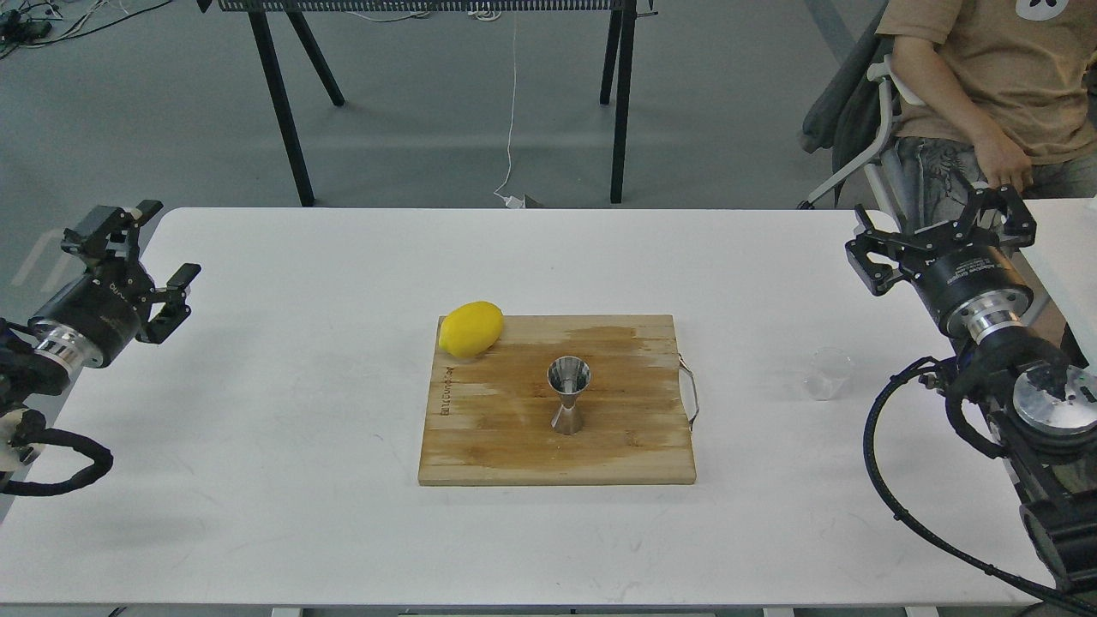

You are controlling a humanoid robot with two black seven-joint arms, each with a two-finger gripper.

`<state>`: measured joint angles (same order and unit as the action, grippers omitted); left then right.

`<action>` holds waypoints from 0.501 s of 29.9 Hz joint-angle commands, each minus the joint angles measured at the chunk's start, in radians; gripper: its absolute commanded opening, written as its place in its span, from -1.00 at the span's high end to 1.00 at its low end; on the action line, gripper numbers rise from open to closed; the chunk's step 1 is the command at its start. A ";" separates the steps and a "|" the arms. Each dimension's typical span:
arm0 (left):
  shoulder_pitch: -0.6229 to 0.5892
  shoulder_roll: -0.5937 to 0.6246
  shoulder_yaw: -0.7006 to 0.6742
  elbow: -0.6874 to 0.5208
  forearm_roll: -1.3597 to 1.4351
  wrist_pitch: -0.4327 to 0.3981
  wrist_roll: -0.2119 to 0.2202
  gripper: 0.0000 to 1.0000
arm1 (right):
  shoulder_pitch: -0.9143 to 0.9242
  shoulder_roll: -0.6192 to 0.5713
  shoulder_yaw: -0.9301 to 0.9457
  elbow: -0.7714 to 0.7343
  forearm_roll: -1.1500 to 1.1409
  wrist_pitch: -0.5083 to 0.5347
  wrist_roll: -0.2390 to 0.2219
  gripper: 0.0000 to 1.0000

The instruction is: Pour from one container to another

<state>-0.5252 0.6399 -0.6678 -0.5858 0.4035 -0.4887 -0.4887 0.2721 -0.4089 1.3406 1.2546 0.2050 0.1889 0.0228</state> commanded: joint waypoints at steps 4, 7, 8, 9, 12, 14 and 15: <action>-0.010 0.000 -0.016 0.000 -0.020 0.000 0.000 -0.92 | 0.035 0.030 -0.009 -0.246 0.002 0.300 -0.024 -0.98; -0.009 0.000 -0.013 0.000 -0.058 0.000 0.000 -0.92 | 0.030 0.091 -0.008 -0.299 0.002 0.300 -0.024 -0.98; -0.009 0.000 -0.013 0.000 -0.063 0.000 0.000 -0.92 | 0.026 0.100 -0.009 -0.306 0.002 0.300 -0.024 -0.98; -0.007 0.000 -0.013 0.000 -0.063 0.000 0.000 -0.92 | 0.026 0.108 -0.009 -0.310 0.002 0.300 -0.024 -0.98; -0.002 0.000 -0.012 0.000 -0.064 0.000 0.000 -0.92 | 0.021 0.108 -0.008 -0.307 0.002 0.300 -0.018 -0.98; -0.001 0.000 -0.012 0.000 -0.064 0.000 0.000 -0.92 | 0.021 0.108 -0.008 -0.302 0.004 0.300 -0.018 -0.98; -0.001 0.000 -0.012 0.000 -0.064 0.000 0.000 -0.92 | 0.021 0.108 -0.008 -0.302 0.002 0.300 -0.018 -0.98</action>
<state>-0.5284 0.6401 -0.6799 -0.5860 0.3392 -0.4886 -0.4887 0.2939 -0.3013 1.3325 0.9486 0.2078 0.4887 0.0034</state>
